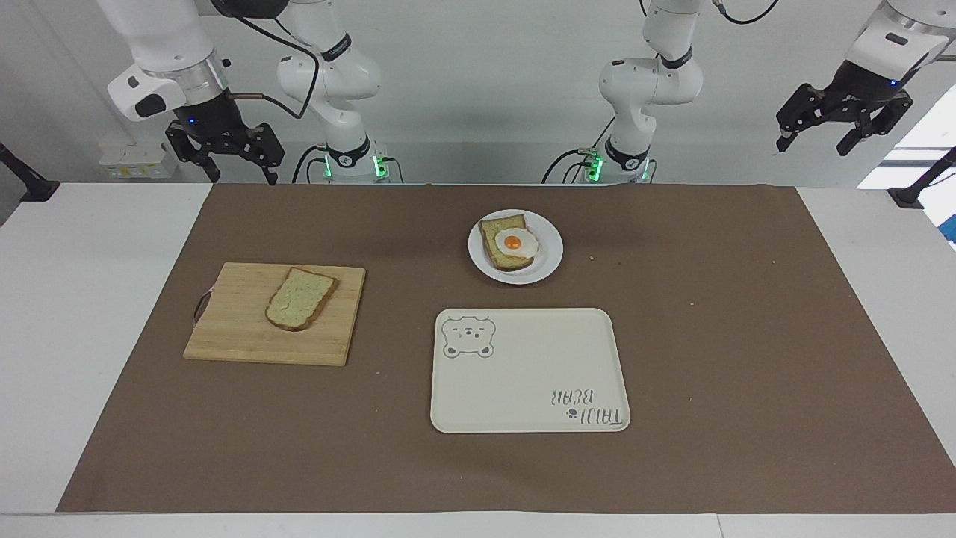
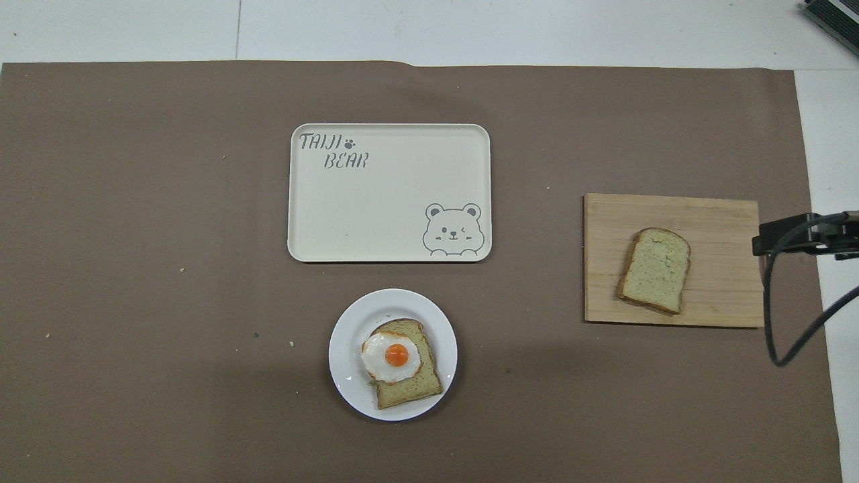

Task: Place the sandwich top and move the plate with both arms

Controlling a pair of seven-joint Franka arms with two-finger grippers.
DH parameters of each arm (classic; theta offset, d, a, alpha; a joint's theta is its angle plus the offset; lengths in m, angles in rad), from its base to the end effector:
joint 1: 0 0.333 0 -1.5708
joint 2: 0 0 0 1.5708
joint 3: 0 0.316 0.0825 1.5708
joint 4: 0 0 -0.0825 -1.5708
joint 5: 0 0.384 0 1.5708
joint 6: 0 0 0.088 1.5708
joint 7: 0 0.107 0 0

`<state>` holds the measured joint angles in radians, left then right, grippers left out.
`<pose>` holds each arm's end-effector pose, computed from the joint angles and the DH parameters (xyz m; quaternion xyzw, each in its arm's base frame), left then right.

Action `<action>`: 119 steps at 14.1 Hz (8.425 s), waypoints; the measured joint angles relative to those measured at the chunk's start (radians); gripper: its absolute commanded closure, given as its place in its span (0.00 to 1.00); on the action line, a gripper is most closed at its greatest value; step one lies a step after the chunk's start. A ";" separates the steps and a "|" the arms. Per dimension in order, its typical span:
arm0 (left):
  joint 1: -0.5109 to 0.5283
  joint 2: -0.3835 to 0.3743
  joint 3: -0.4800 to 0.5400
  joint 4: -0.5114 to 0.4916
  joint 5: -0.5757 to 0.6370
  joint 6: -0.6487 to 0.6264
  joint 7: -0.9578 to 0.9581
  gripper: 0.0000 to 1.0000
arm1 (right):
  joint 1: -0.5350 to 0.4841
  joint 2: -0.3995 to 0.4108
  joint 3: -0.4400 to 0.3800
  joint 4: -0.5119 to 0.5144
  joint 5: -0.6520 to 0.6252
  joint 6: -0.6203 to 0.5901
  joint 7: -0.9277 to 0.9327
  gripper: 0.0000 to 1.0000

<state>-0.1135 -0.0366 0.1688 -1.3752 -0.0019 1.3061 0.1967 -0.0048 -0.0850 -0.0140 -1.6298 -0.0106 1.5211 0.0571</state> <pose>0.5094 0.0302 0.7104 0.9973 -0.0710 -0.0159 0.0060 0.5224 -0.0113 0.6383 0.9992 -0.0381 -0.0118 0.0049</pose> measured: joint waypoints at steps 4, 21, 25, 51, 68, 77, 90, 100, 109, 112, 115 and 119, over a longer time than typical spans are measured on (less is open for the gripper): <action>0.000 -0.003 0.000 -0.005 0.000 0.009 0.001 0.00 | -0.040 0.001 -0.002 -0.066 0.001 0.092 0.000 0.00; -0.001 -0.022 -0.014 -0.041 -0.001 0.035 0.008 0.00 | -0.123 0.194 -0.006 -0.416 0.130 0.631 -0.130 0.00; -0.001 -0.022 -0.016 -0.042 -0.001 0.044 0.011 0.00 | -0.151 0.198 -0.006 -0.523 0.157 0.743 -0.180 0.00; 0.000 -0.025 -0.013 -0.043 -0.001 0.044 0.011 0.00 | -0.171 0.246 -0.003 -0.547 0.263 0.751 -0.272 1.00; 0.000 -0.025 -0.013 -0.043 -0.001 0.044 0.011 0.00 | -0.137 0.233 0.196 -0.222 0.303 0.297 -0.278 1.00; 0.000 -0.025 -0.013 -0.044 -0.001 0.044 0.011 0.00 | 0.191 0.232 0.214 -0.246 0.365 0.403 0.039 1.00; 0.000 -0.025 -0.013 -0.044 -0.001 0.044 0.011 0.00 | 0.447 0.237 0.213 -0.368 0.453 0.556 0.169 1.00; 0.000 -0.025 -0.012 -0.044 -0.001 0.044 0.011 0.00 | 0.500 0.285 0.213 -0.432 0.456 0.671 0.218 1.00; 0.000 -0.026 -0.015 -0.044 -0.001 0.044 0.011 0.00 | 0.474 0.294 0.191 -0.398 0.422 0.704 0.201 0.00; 0.000 -0.026 -0.016 -0.044 -0.001 0.044 0.012 0.00 | 0.403 0.282 0.189 -0.357 0.307 0.687 0.199 0.00; 0.000 -0.027 -0.016 -0.046 -0.001 0.043 0.012 0.00 | 0.319 0.239 0.188 -0.345 0.222 0.654 0.194 0.00; -0.001 -0.028 -0.016 -0.047 -0.002 0.043 0.012 0.00 | 0.210 0.186 0.186 -0.327 0.069 0.573 0.193 0.00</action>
<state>-0.1141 -0.0642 0.1524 -1.4227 -0.0037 1.3492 0.2089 0.2052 0.1008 0.1722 -1.9563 0.0580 2.0946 0.2505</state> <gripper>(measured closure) 0.000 0.000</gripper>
